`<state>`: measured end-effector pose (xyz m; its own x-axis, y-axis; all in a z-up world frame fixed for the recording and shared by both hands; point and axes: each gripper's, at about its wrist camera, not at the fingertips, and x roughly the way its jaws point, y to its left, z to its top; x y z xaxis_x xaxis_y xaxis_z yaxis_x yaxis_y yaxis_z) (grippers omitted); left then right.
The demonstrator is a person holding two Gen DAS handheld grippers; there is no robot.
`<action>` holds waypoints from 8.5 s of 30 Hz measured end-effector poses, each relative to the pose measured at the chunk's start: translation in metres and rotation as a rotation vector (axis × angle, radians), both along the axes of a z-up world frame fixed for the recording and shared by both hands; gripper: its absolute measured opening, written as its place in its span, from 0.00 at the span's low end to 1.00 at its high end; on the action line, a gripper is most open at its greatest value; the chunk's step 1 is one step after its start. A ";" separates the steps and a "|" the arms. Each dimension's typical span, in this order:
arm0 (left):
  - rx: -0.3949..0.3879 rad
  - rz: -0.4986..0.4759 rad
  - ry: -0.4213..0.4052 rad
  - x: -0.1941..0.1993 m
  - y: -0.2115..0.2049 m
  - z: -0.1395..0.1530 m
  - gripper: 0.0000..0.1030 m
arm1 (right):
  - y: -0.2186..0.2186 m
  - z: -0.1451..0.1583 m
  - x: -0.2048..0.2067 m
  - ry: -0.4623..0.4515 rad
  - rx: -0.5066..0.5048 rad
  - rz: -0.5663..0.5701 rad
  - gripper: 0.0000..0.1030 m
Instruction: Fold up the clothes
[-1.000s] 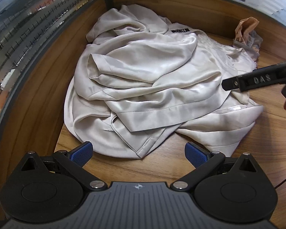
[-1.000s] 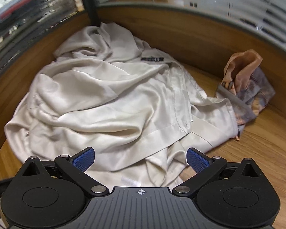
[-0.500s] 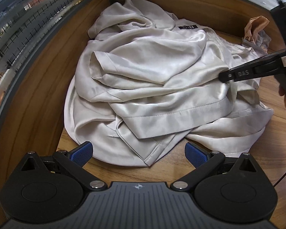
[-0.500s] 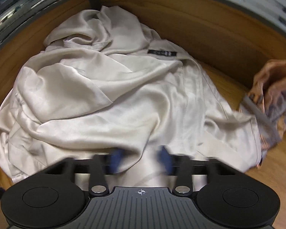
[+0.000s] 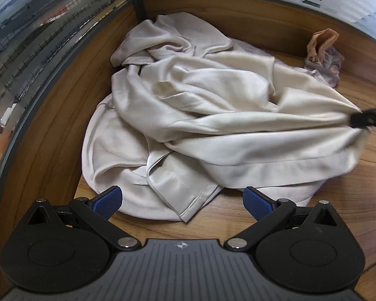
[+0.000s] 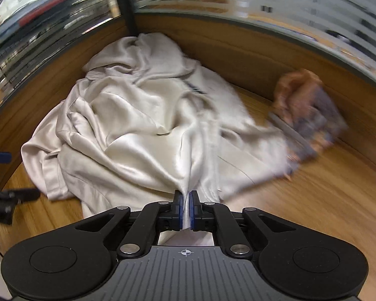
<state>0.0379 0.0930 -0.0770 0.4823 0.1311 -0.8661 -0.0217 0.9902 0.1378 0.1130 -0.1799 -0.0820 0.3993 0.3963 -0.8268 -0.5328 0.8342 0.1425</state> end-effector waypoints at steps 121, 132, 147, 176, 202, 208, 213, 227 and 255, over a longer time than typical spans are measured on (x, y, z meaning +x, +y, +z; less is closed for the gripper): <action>-0.107 -0.641 -0.355 0.044 -0.443 0.157 0.01 | -0.311 -0.036 -0.014 -0.073 0.161 -0.378 0.40; -0.036 -0.592 -0.308 0.170 -0.435 0.114 0.00 | -0.321 -0.041 0.045 -0.062 0.035 -0.456 0.40; -0.149 -0.638 -0.094 0.159 -0.418 0.051 0.22 | -0.303 -0.054 0.028 0.052 0.020 -0.361 0.39; -0.205 -0.671 -0.122 0.005 -0.417 0.060 0.05 | -0.314 0.100 -0.093 -0.015 0.317 -0.225 0.02; -0.442 -0.351 0.119 0.050 -0.296 0.032 0.04 | -0.277 0.037 -0.022 -0.004 0.159 -0.215 0.08; -0.353 -0.315 0.147 0.077 -0.297 0.011 0.06 | -0.265 0.029 -0.035 0.032 0.182 -0.218 0.09; -0.245 -0.327 0.155 0.080 -0.297 -0.002 0.30 | -0.246 0.012 -0.040 0.102 0.188 -0.175 0.09; -0.224 -0.486 0.158 0.052 -0.324 -0.017 0.34 | -0.217 -0.002 -0.041 0.142 0.136 -0.075 0.10; -0.221 -0.587 0.068 0.068 -0.361 -0.002 0.00 | -0.286 0.010 -0.085 0.135 0.117 -0.253 0.16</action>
<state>0.1061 -0.2677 -0.0792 0.3622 -0.3239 -0.8740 0.5359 0.8396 -0.0891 0.0277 -0.4663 -0.0719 0.3871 0.3941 -0.8336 -0.2799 0.9116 0.3011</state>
